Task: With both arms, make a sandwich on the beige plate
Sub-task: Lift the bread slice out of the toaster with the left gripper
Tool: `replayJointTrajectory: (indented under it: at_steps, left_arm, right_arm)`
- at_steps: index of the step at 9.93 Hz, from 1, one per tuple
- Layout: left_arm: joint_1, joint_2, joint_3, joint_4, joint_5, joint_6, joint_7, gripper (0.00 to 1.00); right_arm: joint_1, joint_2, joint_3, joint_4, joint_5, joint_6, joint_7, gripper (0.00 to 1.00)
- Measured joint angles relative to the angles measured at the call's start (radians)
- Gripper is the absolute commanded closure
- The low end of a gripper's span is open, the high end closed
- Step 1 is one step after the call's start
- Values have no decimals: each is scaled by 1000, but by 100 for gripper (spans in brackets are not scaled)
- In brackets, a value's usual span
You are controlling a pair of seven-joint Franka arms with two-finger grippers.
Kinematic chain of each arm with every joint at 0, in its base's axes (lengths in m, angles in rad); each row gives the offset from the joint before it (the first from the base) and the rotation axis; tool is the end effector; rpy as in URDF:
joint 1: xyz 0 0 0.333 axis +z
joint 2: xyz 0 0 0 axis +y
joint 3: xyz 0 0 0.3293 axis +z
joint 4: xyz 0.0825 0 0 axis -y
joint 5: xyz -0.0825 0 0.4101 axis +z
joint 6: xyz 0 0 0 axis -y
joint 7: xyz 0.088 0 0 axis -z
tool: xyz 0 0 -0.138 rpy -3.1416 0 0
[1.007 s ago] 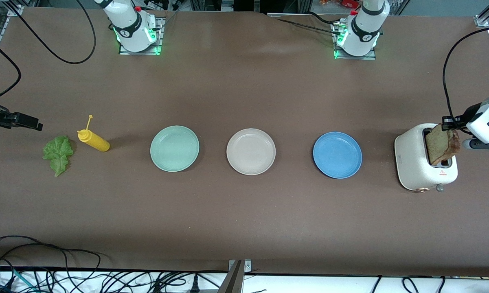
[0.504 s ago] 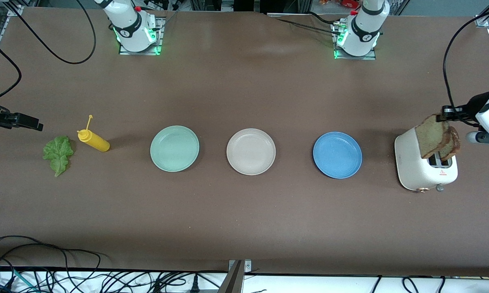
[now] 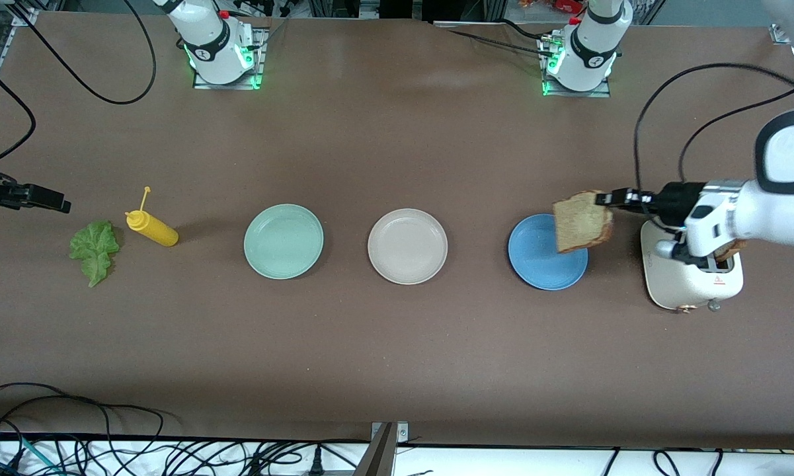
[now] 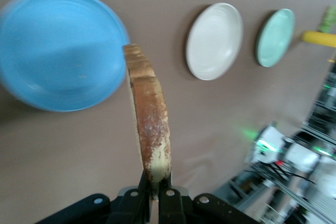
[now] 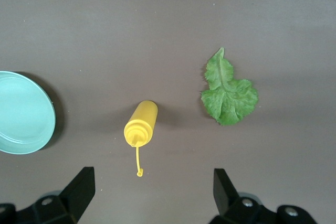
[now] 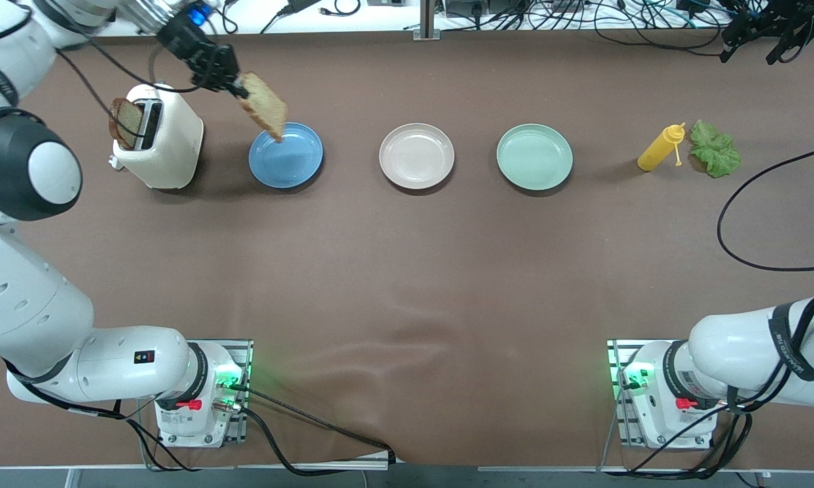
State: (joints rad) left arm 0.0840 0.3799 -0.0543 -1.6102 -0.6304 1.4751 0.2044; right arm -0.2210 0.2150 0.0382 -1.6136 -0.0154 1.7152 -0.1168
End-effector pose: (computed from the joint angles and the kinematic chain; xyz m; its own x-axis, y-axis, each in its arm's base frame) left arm 0.6294 -0.0639 0.3808 0.9155 -0.1956 -0.3516 0.0822 -0.7645 0.6394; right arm 0.6289 -0.1199 0.4654 0.9916 -0.0625 -0.1130 -0.0637 -0.9980 -0.0065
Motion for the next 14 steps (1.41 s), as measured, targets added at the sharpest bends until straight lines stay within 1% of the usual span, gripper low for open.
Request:
replayJointTrajectory:
  at_steps: [1, 3, 5, 7, 8, 12, 13, 14]
  left_arm:
    - [-14, 29, -17, 5, -44, 30, 0, 100]
    - [-77, 60, -26, 11, -108, 144, 0, 100]
    - [-157, 103, -27, 12, -144, 273, -1, 100]
    - [-208, 133, -28, 12, -159, 360, -4, 100]
    - [-222, 142, -28, 12, -181, 378, -17, 100]
    - [-218, 176, -21, 11, -380, 388, -42, 100]
    - [-217, 182, -19, 11, -418, 388, -42, 100]
    - [-217, 184, -18, 11, -430, 389, -42, 100]
  right_arm:
    - [0, 1, 0, 0, 0, 0, 0, 0]
    - [0, 1, 0, 0, 0, 0, 0, 0]
    - [0, 1, 0, 1, 0, 0, 0, 0]
    - [0, 2, 0, 1, 0, 0, 0, 0]
    - [0, 2, 0, 1, 0, 0, 0, 0]
    - [0, 2, 0, 1, 0, 0, 0, 0]
    - [0, 2, 0, 1, 0, 0, 0, 0]
    - [0, 2, 0, 1, 0, 0, 0, 0]
